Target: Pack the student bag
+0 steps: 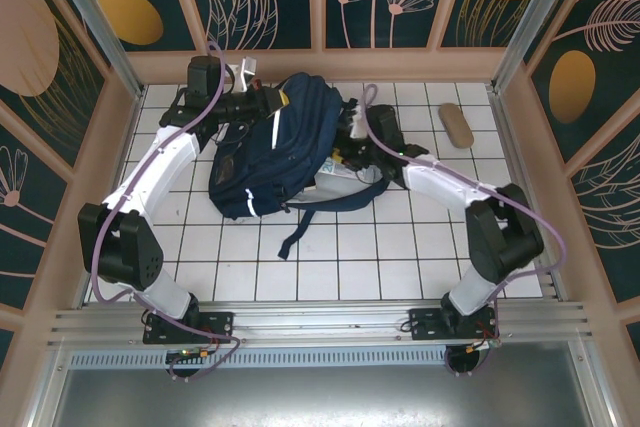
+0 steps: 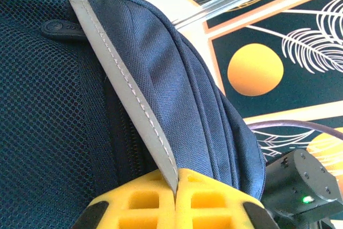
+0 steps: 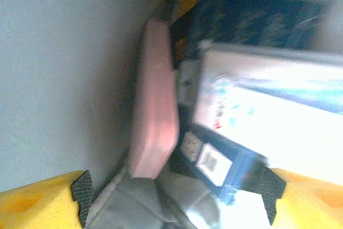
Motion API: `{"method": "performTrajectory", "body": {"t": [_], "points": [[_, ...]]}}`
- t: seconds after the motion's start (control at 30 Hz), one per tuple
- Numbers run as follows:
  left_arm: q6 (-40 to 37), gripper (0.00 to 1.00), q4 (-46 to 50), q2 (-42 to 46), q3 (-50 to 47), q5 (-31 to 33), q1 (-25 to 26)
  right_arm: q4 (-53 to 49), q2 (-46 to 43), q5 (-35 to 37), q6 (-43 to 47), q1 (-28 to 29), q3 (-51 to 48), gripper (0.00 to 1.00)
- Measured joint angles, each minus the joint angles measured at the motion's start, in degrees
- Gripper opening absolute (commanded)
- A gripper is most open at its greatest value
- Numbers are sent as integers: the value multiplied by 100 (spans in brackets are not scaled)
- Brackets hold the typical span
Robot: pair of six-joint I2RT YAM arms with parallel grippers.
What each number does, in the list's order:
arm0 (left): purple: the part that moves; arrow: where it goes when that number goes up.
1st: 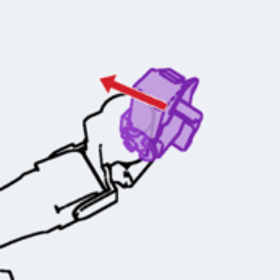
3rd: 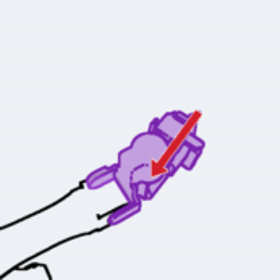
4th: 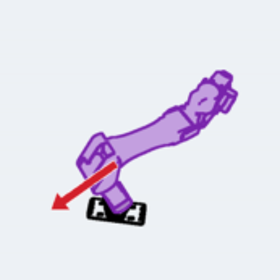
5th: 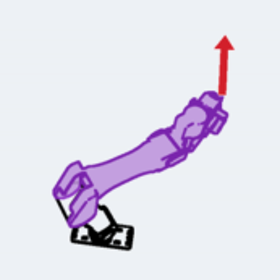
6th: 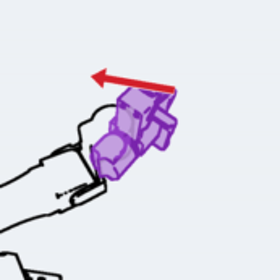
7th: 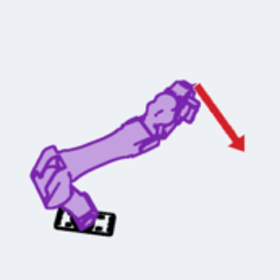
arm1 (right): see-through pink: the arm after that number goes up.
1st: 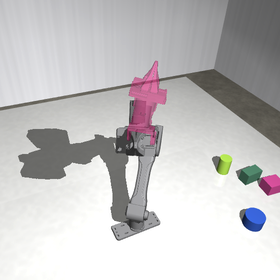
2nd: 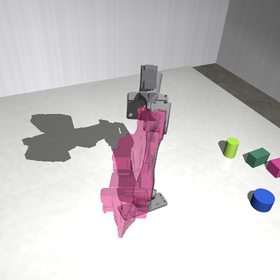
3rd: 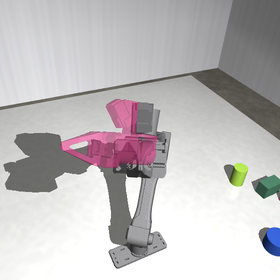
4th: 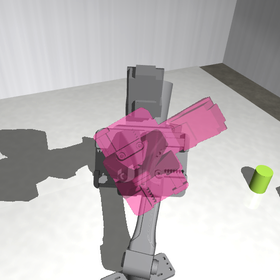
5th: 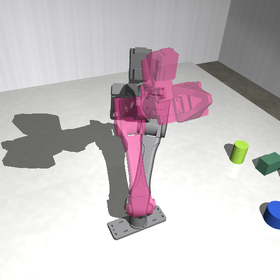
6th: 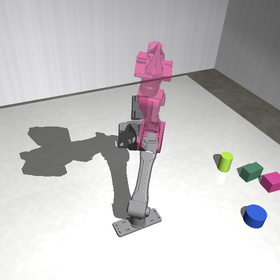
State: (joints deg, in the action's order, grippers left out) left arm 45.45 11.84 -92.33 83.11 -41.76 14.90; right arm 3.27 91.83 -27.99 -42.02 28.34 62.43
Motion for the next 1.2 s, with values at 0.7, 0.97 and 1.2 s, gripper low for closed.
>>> {"method": "performTrajectory", "body": {"t": [0.7, 0.97, 1.2], "points": [[151, 0, -2258, 2, -1928, 72, 461, -1875, 1189, 4266, 1801, -2651, 2568, 99], [245, 0, -2625, 4, -2081, -4, 461, -2267, 2594, 3171, 2229, -3797, 3228, 99], [291, 0, -2702, 9, -2098, -31, 461, -2452, 3217, 1615, 2406, -4247, 3845, 99]]}}
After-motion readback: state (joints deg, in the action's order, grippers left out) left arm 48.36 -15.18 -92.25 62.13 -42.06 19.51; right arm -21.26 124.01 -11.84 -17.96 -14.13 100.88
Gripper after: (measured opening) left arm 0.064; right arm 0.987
